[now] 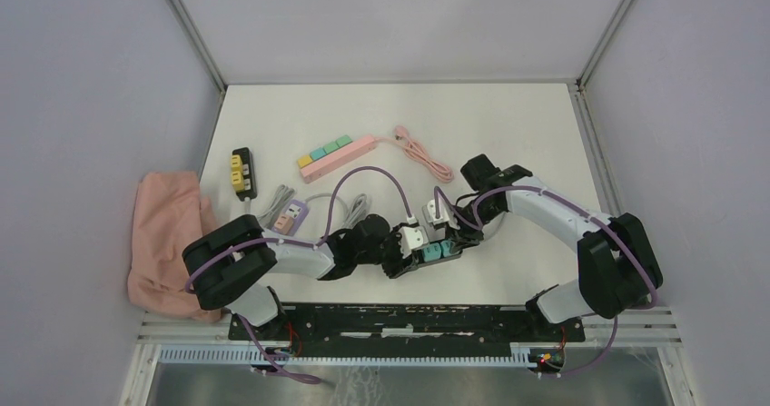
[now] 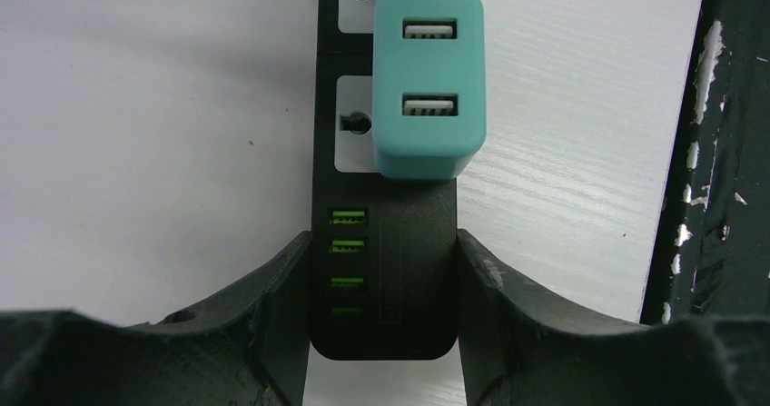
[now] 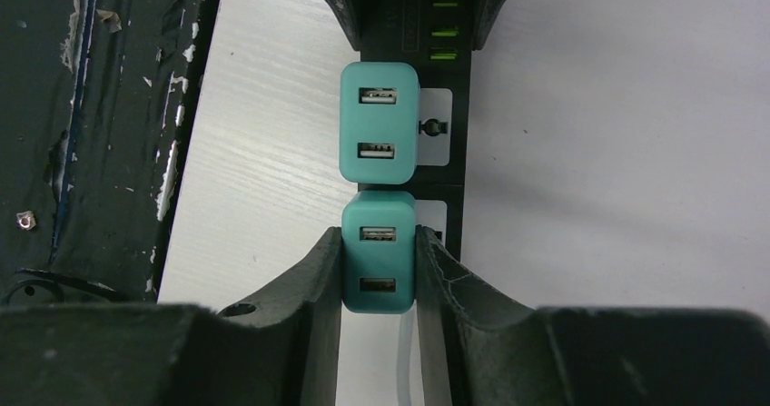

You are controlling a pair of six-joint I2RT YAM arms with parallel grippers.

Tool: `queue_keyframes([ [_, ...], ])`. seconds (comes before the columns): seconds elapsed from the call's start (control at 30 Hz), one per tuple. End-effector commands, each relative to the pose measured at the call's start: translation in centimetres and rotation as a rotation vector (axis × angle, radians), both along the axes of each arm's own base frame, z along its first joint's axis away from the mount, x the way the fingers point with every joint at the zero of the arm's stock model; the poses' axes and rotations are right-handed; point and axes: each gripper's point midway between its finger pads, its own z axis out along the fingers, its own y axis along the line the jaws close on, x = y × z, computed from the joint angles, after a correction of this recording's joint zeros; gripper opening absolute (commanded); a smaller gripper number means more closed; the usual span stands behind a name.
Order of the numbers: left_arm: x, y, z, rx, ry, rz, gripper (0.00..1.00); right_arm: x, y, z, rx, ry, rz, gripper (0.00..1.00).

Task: Pull the plug off the socket
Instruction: Remove the plug from the socket.

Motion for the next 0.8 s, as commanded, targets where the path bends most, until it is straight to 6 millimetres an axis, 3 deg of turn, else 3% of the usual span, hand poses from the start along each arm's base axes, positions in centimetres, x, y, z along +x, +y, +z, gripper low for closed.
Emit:
queue_keyframes([
  [0.0,-0.4,-0.2,0.5,-0.023,-0.039,-0.036,0.03,0.6,-0.3,0.2,-0.036,-0.026,-0.008,0.21],
  [0.2,-0.1,0.1,0.4,-0.014,-0.049,-0.018,0.03,-0.4,-1.4,0.5,-0.015,-0.006,0.015,0.03],
  [0.3,0.0,0.0,0.4,-0.016,-0.054,-0.013,0.03,-2.5,-0.8,0.7,0.043,0.031,0.079,0.00],
  [0.37,0.1,0.0,0.5,-0.017,-0.057,-0.014,0.03,-2.8,0.2,1.0,0.057,0.043,0.083,0.00],
  [0.47,0.1,0.0,0.4,-0.016,-0.056,-0.014,0.03,-1.7,1.6,1.2,0.064,0.048,0.005,0.00],
  [0.57,0.0,0.1,0.3,-0.014,-0.054,-0.013,0.03,0.6,2.0,1.6,0.038,0.031,-0.146,0.00],
  [0.67,0.2,0.1,0.3,-0.012,-0.059,-0.006,0.03,2.3,0.7,2.1,0.034,-0.008,-0.209,0.00],
  [0.77,0.2,0.2,0.5,-0.016,-0.065,-0.001,0.03,1.5,-1.3,1.9,0.029,-0.023,-0.156,0.00],
])
